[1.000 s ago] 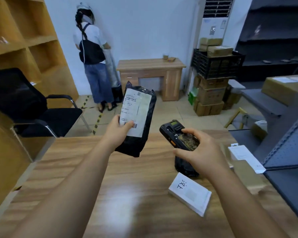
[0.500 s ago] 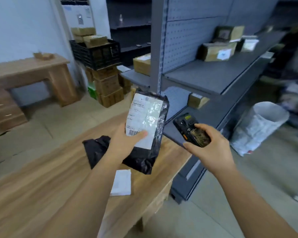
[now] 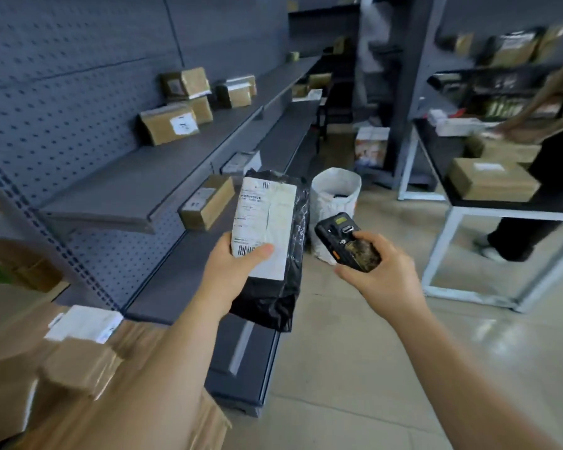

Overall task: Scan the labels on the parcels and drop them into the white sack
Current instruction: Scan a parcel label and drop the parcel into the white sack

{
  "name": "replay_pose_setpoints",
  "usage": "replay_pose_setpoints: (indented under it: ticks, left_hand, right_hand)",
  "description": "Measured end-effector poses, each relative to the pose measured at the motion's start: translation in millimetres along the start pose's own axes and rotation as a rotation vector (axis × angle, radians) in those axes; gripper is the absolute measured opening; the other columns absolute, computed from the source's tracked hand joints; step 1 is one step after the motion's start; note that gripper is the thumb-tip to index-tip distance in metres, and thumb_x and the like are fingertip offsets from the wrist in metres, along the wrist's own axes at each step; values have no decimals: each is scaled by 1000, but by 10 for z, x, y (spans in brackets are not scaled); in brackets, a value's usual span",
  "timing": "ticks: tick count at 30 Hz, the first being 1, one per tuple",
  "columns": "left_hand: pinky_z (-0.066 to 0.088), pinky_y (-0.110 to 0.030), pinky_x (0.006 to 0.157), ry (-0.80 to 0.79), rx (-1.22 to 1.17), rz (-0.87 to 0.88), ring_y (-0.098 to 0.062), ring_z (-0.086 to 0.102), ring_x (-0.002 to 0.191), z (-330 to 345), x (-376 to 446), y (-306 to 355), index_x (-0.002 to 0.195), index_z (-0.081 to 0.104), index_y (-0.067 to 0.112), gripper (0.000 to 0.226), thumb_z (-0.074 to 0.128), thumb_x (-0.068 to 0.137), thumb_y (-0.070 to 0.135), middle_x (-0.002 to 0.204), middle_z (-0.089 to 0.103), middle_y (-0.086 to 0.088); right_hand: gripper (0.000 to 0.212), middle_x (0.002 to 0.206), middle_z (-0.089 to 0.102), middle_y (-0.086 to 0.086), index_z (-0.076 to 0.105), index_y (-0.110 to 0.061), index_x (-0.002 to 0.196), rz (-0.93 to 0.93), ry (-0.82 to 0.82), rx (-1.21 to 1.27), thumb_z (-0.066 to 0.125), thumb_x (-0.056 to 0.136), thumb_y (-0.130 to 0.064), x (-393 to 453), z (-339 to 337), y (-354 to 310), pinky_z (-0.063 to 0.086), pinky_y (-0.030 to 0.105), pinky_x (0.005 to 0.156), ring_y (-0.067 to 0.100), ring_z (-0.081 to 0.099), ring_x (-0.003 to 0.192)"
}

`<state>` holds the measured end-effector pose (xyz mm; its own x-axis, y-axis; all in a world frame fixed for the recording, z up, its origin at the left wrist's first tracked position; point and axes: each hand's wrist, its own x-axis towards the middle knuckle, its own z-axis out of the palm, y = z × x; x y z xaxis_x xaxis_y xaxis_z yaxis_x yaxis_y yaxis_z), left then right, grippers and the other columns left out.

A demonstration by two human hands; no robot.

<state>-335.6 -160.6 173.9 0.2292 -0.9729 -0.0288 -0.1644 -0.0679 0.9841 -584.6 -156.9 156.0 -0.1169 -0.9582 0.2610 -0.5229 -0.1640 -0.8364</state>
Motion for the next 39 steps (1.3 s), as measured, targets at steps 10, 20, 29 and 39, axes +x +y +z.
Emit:
replay_pose_setpoints:
  ticks: [10, 20, 29, 39]
  left_hand:
    - [50, -23, 75, -61, 11, -28, -3, 69, 92, 1322, 898, 154, 108, 65, 28, 34, 81, 78, 30, 101, 74, 13]
    - [56, -37, 87, -153, -33, -81, -12, 71, 96, 2282, 2670, -45, 109, 66, 26, 47, 86, 68, 38, 101, 75, 9]
    - [52, -21, 68, -243, -58, -47, -8, 70, 89, 3114, 4657, 264, 105, 64, 25, 36, 83, 75, 30, 98, 73, 9]
    - [52, -21, 69, -182, 4, -113, -7, 70, 87, 3537, 6103, 46, 99, 64, 24, 32, 85, 74, 27, 94, 73, 11]
  right_hand:
    - [60, 112, 64, -16, 61, -39, 122, 51, 70, 40, 86, 67, -40, 1065, -579, 862, 51, 32, 92, 8, 59, 104]
    - [60, 111, 63, -16, 60, -41, 122, 142, 73, -30, 85, 67, -40, 2567, -433, 1557, 53, 36, 90, 9, 59, 103]
    - [60, 111, 65, -15, 60, -41, 121, 190, 171, -107, 85, 66, -41, 4470, -343, 1916, 54, 38, 89, 9, 61, 102]
    - [57, 104, 62, -17, 63, -36, 120, 202, 90, -95, 87, 68, -33, 5999, 85, 2517, 52, 32, 84, 8, 59, 96]
